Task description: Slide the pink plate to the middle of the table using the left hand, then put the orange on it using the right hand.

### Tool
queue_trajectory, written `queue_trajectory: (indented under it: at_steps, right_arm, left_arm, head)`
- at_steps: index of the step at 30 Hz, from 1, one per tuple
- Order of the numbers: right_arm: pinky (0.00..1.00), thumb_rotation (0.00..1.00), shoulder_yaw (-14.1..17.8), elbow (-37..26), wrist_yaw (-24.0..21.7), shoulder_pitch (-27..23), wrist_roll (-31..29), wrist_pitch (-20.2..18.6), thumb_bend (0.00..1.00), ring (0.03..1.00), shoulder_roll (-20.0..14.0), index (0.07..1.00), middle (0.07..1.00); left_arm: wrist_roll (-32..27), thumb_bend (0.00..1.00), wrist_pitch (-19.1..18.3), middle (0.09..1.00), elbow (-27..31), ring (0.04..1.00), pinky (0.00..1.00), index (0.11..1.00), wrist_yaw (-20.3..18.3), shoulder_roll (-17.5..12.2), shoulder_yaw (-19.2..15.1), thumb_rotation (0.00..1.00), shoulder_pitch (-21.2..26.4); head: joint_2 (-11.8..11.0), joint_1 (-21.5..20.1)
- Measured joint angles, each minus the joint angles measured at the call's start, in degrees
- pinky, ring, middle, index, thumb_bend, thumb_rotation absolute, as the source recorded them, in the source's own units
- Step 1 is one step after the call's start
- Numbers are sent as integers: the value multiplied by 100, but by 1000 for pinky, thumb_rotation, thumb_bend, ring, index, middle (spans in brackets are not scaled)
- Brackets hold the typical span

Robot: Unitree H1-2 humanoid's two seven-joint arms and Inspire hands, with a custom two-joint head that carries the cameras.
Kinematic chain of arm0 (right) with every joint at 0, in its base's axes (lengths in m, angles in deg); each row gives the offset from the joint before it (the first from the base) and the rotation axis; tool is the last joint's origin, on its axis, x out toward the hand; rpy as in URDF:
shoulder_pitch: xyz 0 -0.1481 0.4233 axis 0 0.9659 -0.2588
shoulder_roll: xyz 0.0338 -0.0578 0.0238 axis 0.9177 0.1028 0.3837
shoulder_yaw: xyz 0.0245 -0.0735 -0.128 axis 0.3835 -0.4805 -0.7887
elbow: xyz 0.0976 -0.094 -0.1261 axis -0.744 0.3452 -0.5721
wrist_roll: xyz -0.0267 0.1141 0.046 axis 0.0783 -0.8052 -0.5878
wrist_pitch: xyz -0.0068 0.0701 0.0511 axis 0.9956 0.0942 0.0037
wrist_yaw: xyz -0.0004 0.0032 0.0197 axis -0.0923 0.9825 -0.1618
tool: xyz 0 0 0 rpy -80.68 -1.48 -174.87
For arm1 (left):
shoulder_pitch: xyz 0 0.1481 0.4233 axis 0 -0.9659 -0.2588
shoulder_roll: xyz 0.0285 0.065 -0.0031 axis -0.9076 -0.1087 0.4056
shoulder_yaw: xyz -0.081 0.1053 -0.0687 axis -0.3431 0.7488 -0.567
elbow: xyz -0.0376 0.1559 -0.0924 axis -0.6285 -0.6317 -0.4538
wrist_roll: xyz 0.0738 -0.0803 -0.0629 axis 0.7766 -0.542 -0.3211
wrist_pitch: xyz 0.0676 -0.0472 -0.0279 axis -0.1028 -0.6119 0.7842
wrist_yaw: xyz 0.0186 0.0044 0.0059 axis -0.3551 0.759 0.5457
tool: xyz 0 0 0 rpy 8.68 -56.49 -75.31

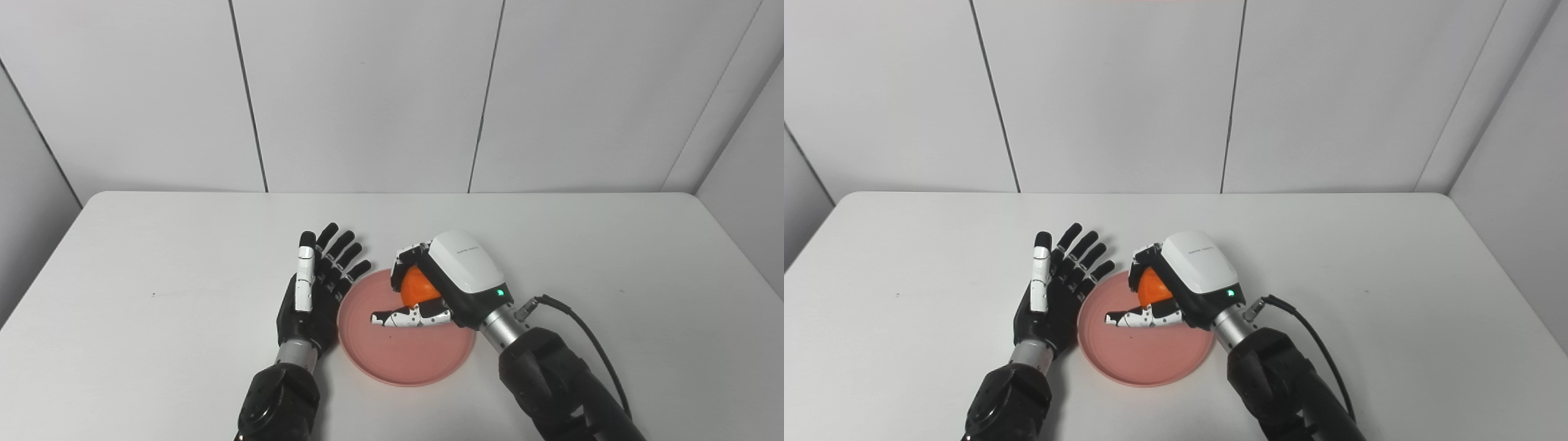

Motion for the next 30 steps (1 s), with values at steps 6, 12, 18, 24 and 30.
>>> queue_trajectory:
  at_steps: [6,12,18,24,30]
  right_arm:
    - [137,497,-151,244,187,1,181,199,507,197,-3,355,276]
    - [133,481,-306,404,181,0,355,224,509,196,6,374,282]
    - [117,476,-438,581,215,-2,550,243,520,180,5,351,267]
    - [122,509,-512,647,372,-2,645,262,516,188,6,376,282]
    - [141,552,-513,675,397,-9,650,308,519,207,5,393,301]
  left_arm:
    - [0,769,0,857,-2,866,757,874,0,0,12,744,0]
    - [3,766,2,847,-8,863,759,842,0,0,52,753,0]
    - [5,767,1,873,-8,864,735,882,2,1,65,760,-3]
    - [5,766,1,889,-1,867,703,882,61,2,78,767,-3]
    - [5,767,1,921,0,899,742,923,76,2,89,764,-3]
  head:
    - [9,-17]
    - [9,-17]
    - [26,-26]
    - [35,-35]
    - [44,-53]
